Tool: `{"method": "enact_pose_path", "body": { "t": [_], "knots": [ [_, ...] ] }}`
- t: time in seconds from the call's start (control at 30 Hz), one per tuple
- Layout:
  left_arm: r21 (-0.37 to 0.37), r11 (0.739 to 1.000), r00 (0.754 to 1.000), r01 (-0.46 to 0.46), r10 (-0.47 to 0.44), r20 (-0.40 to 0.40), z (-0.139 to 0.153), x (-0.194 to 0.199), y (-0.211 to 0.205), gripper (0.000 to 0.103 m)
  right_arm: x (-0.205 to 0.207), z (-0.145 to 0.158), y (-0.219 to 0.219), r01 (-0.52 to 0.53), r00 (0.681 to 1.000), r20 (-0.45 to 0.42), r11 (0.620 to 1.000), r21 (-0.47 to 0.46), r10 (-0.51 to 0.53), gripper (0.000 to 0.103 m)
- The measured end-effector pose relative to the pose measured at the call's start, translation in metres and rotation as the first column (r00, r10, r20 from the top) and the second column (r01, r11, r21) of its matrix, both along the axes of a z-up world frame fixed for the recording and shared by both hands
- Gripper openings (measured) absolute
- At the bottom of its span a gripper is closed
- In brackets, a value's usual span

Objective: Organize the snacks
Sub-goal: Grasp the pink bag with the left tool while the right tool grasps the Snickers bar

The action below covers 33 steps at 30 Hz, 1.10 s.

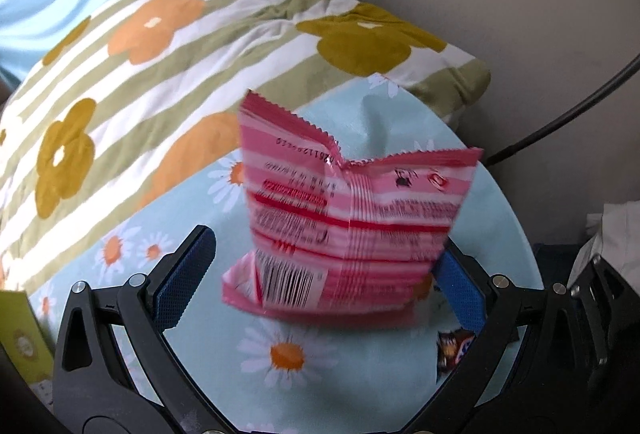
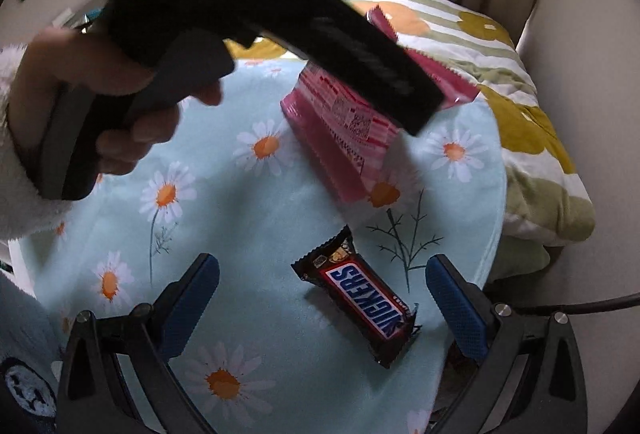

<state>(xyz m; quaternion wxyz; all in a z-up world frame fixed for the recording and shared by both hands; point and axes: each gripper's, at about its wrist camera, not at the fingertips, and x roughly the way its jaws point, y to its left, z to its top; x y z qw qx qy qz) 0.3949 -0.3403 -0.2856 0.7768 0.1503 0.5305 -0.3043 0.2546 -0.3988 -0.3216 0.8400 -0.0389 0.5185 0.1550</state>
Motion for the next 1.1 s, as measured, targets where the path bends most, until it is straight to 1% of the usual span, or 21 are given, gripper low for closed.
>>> {"method": "enact_pose_path", "body": {
  "t": [0.17,0.2,0.23,0.33,0.43,0.57,0.7,0.93,1.07,1.1],
  "knots": [
    [0.002,1.000,1.000,0.010,-0.010,-0.020,-0.014,0.006,-0.006,0.102,0.003,-0.011,0.006,-0.028,0.999,-0.044,0.999,-0.019,0.027,0.103],
    [0.002,1.000,1.000,0.012,-0.012,-0.020,-0.015,0.006,-0.007,0.097,0.003,-0.013,0.006,-0.025,0.998,-0.051,0.999,-0.022,0.023,0.103],
    [0.004,1.000,1.000,0.015,-0.015,-0.022,-0.016,0.007,-0.007,0.088,0.004,-0.013,0.006,-0.022,0.998,-0.054,0.999,-0.029,0.020,0.103],
    [0.016,1.000,1.000,0.013,-0.013,-0.024,-0.018,0.008,-0.006,0.080,0.006,-0.014,0.007,-0.005,0.997,-0.073,0.999,-0.036,0.003,0.103],
    [0.006,1.000,1.000,0.017,-0.017,-0.025,-0.017,0.007,-0.003,0.076,0.008,-0.015,0.008,0.001,0.996,-0.094,0.999,-0.048,-0.006,0.103],
    [0.019,0.999,0.999,0.035,-0.035,-0.019,-0.015,0.004,-0.001,0.074,0.012,-0.020,0.014,-0.023,0.990,-0.140,0.996,-0.088,0.011,0.103],
    [0.008,1.000,1.000,0.018,-0.017,-0.017,-0.009,0.004,0.006,0.073,0.015,-0.022,0.015,-0.038,0.984,-0.177,0.993,-0.110,0.018,0.103],
    [-0.011,0.999,0.999,-0.037,0.037,-0.014,0.003,0.004,0.029,0.073,0.008,-0.024,0.021,-0.040,0.977,-0.213,0.993,-0.107,0.017,0.103],
    [-0.024,0.997,0.997,-0.076,0.076,-0.014,0.009,0.000,0.047,0.073,0.000,-0.021,0.026,-0.038,0.978,-0.206,0.995,-0.087,0.019,0.103],
    [-0.028,0.996,0.996,-0.086,0.086,-0.015,0.011,-0.001,0.052,0.073,-0.003,-0.021,0.026,-0.034,0.976,-0.216,0.997,-0.064,0.020,0.103]
  ]
}}
